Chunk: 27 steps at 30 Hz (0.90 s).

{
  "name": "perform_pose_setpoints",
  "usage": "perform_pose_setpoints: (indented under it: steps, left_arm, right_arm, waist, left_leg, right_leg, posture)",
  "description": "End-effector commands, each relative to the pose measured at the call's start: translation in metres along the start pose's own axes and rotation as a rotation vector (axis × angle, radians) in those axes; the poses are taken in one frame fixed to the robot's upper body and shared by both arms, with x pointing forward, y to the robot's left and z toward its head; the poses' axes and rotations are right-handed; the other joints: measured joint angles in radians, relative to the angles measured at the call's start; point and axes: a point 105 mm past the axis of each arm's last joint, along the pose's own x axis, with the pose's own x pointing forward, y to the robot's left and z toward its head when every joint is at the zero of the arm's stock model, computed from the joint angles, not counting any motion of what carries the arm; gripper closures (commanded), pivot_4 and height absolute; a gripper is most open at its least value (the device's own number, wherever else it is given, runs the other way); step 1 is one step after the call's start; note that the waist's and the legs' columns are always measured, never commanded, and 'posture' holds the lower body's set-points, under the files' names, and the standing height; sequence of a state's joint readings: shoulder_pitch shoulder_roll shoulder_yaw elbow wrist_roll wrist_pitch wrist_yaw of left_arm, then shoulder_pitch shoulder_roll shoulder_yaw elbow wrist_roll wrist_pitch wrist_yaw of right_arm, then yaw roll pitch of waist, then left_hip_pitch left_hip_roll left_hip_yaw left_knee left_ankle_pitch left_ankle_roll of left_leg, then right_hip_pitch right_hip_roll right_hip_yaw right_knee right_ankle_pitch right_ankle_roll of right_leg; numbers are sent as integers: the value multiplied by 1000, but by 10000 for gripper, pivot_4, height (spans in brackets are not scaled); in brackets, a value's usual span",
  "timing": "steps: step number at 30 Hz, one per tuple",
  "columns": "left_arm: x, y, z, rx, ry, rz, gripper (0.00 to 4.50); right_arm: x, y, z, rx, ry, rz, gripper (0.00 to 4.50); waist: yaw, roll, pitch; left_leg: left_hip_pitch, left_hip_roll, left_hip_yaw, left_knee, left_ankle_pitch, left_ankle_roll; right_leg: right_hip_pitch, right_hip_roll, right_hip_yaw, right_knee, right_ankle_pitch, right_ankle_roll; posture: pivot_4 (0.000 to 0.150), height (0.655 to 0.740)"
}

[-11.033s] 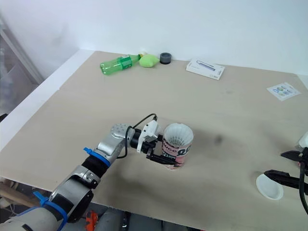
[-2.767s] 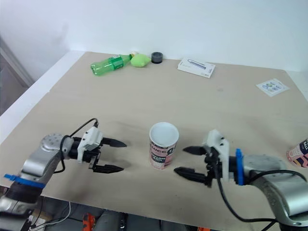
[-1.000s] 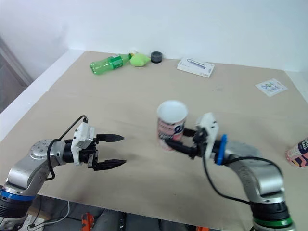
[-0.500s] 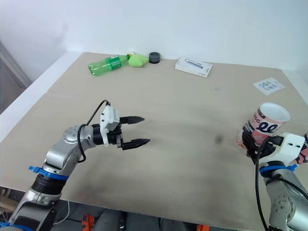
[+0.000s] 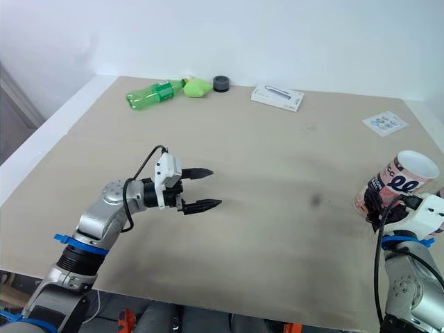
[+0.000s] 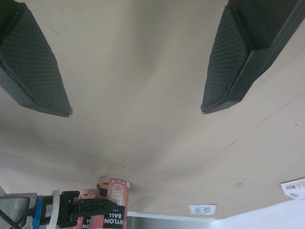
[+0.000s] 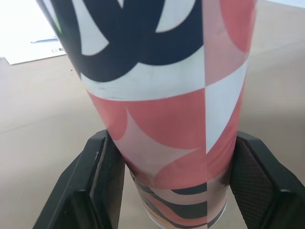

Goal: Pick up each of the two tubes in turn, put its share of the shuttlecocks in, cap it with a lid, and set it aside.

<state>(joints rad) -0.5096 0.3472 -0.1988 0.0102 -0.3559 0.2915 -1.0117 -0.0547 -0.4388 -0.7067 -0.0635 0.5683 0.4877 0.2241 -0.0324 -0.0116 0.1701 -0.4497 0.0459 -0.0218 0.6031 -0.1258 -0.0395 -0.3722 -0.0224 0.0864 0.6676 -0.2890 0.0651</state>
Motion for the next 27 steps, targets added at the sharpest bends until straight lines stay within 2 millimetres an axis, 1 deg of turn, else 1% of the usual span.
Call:
perform_pose_setpoints:
  steps: [1, 2, 5, 8, 13, 20, 24, 26, 27]
  left_arm:
    - [0, -2, 8, 37, -18, -6, 0]
    - [0, -2, 8, 37, -18, -5, 0]
    - [-1, -2, 8, 28, -21, -3, 0]
    - [-1, -4, 8, 26, -20, -10, 0]
    - [-1, -5, 7, 18, -18, -16, 0]
    - [-8, -4, 3, 16, 7, -32, 0]
    - [-15, -4, 2, 13, 13, -28, 0]
    - [-19, -2, 3, -4, 12, -12, 0]
    - [-26, -2, 2, -16, 27, 0, 0]
  right_arm:
    - [0, -3, -12, -5, 67, 11, 4826]
    - [0, -1, -13, -2, 77, 22, 534]
    - [2, -1, -16, 3, 106, 27, 534]
    - [2, 0, -13, -2, 101, 38, 534]
    - [-5, -5, -7, -14, 114, 53, 534]
    - [-30, -9, -4, -85, 168, 106, 534]
    - [-50, -5, -3, -96, 201, 172, 534]
    - [-63, 4, -2, -94, 218, 246, 534]
    - [-77, 21, 2, -92, 213, 363, 534]
  waist:
    - [0, 0, 0]
    - [0, 0, 0]
    - [0, 3, 0]
    - [0, 2, 0]
    - [0, 2, 0]
    - [0, 2, 0]
    - [0, 3, -1]
    - [0, 3, -1]
    - [0, 3, -1]
  left_leg:
    - [0, 0, 0, 0, 0, 0]
    - [0, 0, 0, 0, 0, 0]
    - [0, 0, 2, 0, 0, 1]
    - [0, 0, 2, 0, 0, 1]
    - [0, 0, 2, -1, 0, 1]
    - [0, -1, 1, -2, 0, 1]
    - [0, -1, 1, -2, 0, 1]
    - [0, -1, 1, -3, 0, 1]
    - [0, 0, 1, -3, 0, 1]
  right_leg:
    - [0, 0, 0, 0, 0, 0]
    - [0, 0, 0, 0, 0, 0]
    - [-1, 0, 2, 0, 0, -1]
    - [-1, 0, 2, 0, 0, 0]
    - [-1, 0, 2, 0, 0, 0]
    - [-1, 0, 2, 0, -3, 3]
    - [-1, 0, 2, 0, -4, 3]
    - [-1, 0, 2, 0, -5, 2]
    - [-1, 0, 2, 0, -5, 2]
  posture:
    - [1500, 7294]
    - [1500, 7294]
    - [1500, 7294]
    - [1500, 7294]
    - [1500, 7294]
    - [1500, 7294]
    - [1500, 7294]
    - [1500, 7294]
    - [1500, 7294]
